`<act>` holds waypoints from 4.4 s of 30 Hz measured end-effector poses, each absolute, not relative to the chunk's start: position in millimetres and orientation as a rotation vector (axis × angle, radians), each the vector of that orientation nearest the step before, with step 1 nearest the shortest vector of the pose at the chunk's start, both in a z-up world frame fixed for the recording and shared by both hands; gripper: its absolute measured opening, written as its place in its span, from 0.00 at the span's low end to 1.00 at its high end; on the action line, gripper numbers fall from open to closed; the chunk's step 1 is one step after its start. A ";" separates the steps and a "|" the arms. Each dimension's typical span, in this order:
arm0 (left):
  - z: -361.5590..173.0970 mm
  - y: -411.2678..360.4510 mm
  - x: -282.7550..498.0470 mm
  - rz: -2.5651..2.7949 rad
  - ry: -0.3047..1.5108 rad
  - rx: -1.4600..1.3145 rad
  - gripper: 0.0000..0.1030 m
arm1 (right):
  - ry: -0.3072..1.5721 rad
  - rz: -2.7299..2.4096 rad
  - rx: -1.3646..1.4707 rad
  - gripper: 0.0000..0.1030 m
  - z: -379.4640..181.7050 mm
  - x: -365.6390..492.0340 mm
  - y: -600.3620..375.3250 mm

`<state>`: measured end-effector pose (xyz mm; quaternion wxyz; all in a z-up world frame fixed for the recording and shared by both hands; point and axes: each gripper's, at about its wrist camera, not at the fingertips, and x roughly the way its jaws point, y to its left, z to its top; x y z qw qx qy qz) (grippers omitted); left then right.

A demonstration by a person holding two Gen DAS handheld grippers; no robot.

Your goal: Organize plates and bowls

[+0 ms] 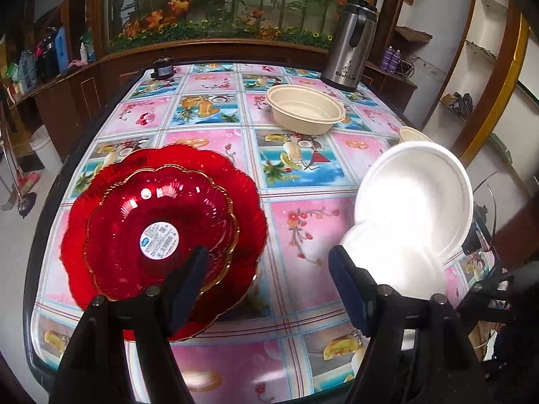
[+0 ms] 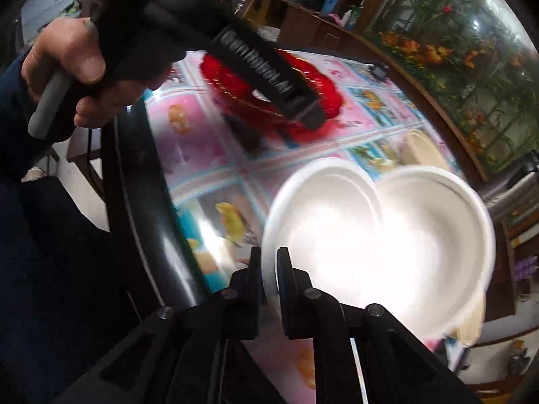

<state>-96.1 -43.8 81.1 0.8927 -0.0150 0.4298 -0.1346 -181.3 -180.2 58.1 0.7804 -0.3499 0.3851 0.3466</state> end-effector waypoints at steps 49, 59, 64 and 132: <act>39.9 -109.6 -89.6 -0.453 1.062 0.004 0.20 | 0.984 0.551 0.297 0.18 32.3 -100.1 -317.9; 57.6 -99.1 -95.0 -0.442 1.007 0.004 0.21 | 0.939 0.568 0.312 0.14 55.1 -103.7 -317.0; 78.6 -74.3 -94.1 -0.409 0.949 -0.038 0.24 | 0.904 0.594 0.306 0.14 73.8 -99.3 -302.1; 86.5 -0.7 -83.7 -0.267 0.872 -0.154 0.46 | 0.867 0.648 0.338 0.17 74.9 -32.0 -204.3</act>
